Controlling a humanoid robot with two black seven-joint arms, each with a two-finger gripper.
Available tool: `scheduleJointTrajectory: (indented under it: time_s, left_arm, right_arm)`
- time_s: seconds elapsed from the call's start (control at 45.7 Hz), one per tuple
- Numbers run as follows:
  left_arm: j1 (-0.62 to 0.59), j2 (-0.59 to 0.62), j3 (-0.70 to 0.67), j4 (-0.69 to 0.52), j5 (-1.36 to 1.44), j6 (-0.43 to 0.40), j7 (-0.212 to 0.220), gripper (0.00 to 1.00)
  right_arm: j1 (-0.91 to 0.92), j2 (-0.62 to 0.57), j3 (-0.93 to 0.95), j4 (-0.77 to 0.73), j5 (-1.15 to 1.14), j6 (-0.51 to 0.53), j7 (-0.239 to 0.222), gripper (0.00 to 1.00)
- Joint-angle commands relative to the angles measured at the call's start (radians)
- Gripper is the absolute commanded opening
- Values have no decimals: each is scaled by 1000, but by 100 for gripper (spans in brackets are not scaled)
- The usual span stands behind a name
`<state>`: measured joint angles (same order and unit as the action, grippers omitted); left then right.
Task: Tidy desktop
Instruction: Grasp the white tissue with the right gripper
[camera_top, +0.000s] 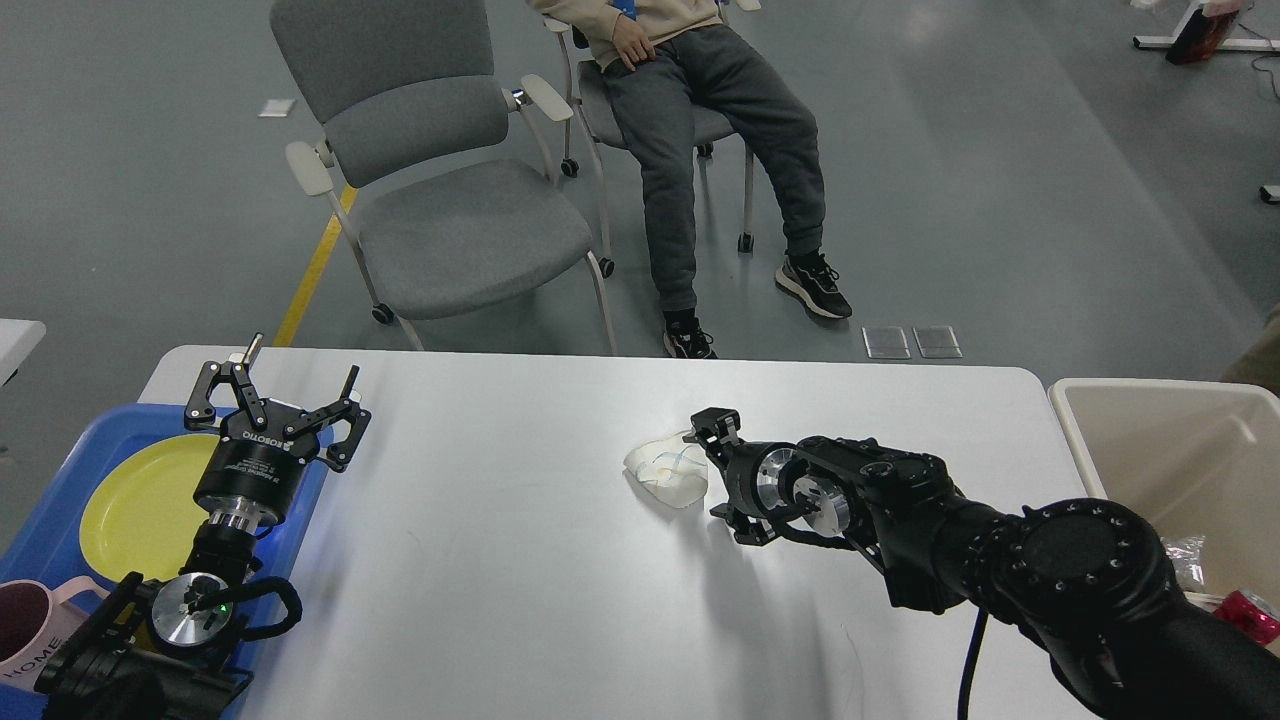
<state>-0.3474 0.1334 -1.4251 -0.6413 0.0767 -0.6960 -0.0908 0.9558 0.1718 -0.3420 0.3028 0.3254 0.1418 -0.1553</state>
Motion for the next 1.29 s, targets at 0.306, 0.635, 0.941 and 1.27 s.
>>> scheduleJointTrajectory:
  time_s: [0.306, 0.635, 0.941, 1.27]
  left_arm:
    - [-1, 0, 0, 0, 0, 0, 0, 96]
    - [-1, 0, 0, 0, 0, 0, 0, 96]
    - [-1, 0, 0, 0, 0, 0, 0, 96]
    - [1, 0, 0, 0, 0, 1, -1, 96]
  right_arm:
    - [-5, 0, 8, 7, 1, 7, 3, 65]
    - [-5, 2, 21, 19, 1, 16, 0, 47]
    - [-5, 2, 29, 41, 1, 10, 5, 12]
    - [-2, -5, 32, 39, 1, 8, -3, 0]
